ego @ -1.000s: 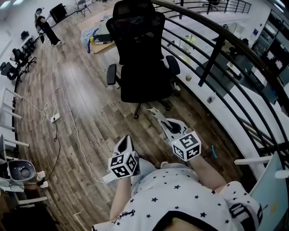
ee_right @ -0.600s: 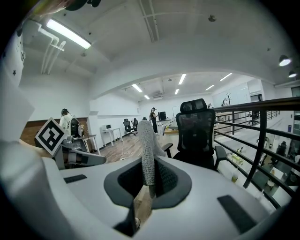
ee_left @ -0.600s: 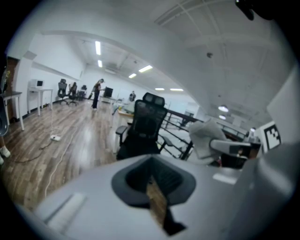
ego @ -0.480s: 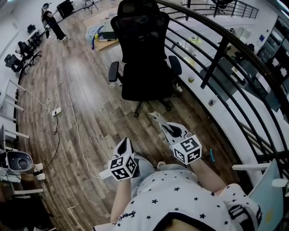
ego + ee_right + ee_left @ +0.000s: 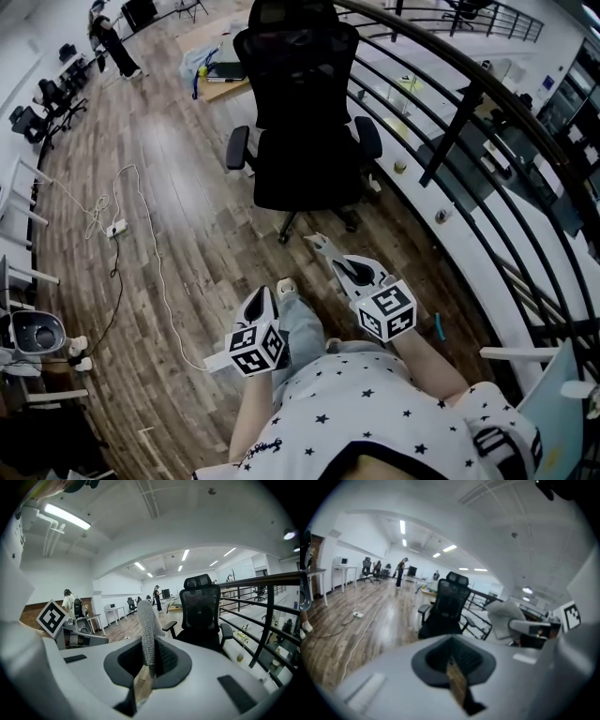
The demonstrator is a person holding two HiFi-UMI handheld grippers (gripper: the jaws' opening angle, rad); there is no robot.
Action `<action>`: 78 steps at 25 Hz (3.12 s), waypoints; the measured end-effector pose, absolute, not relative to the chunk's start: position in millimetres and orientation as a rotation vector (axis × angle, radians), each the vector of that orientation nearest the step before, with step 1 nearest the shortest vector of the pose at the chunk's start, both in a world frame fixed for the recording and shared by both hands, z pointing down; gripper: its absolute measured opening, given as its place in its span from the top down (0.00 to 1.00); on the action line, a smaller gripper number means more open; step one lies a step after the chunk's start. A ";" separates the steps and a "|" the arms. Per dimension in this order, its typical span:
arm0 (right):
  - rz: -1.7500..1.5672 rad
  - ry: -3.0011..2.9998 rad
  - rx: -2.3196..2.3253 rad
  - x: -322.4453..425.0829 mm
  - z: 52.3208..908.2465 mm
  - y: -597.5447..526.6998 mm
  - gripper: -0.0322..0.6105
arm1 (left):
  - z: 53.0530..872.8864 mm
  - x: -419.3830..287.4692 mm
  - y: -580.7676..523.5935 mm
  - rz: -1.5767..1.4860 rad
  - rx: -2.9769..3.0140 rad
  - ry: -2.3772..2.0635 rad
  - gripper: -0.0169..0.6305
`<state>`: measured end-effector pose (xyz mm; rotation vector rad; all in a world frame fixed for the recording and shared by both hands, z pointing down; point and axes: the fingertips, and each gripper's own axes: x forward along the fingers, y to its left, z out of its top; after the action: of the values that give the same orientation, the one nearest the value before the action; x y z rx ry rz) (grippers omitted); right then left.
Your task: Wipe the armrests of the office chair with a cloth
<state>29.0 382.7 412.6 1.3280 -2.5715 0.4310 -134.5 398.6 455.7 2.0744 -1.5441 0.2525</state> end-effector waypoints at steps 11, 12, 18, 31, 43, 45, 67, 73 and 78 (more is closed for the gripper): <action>0.427 -2.551 1.365 20.1 411.8 308.9 0.91 | 455.4 -139.9 314.0 0.256 2.115 -1.500 0.96; 0.431 -2.549 1.365 18.6 413.1 300.8 0.91 | 457.0 -141.1 306.7 0.257 2.115 -1.495 0.96; 0.444 -2.538 1.354 0.4 417.4 249.5 0.91 | 461.9 -155.1 259.5 0.270 2.111 -1.478 0.96; 0.434 -2.501 1.367 -41.8 404.3 146.4 0.91 | 454.2 -192.4 149.3 0.294 2.134 -1.415 0.96; 0.443 -2.455 1.469 -51.7 409.7 65.8 0.91 | 463.8 -208.3 62.8 0.311 2.178 -1.353 0.96; 0.446 -2.450 1.475 -54.2 410.8 55.3 0.91 | 464.9 -209.9 51.8 0.316 2.184 -1.343 0.96; 0.454 -2.466 1.326 -92.6 431.3 -52.5 0.91 | 499.5 -248.4 0.9 0.317 2.003 -1.428 0.96; 0.404 -2.490 1.213 -106.1 439.0 -101.3 0.91 | 509.9 -248.1 -30.5 0.334 1.953 -1.466 0.96; 0.415 -2.487 1.141 -115.7 456.1 -134.4 0.91 | 525.3 -246.2 -50.1 0.341 1.905 -1.475 0.96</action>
<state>-115.7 -134.4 456.1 1.1411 -2.4872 0.4148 -246.2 -50.1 525.3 1.9049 -1.4751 0.3413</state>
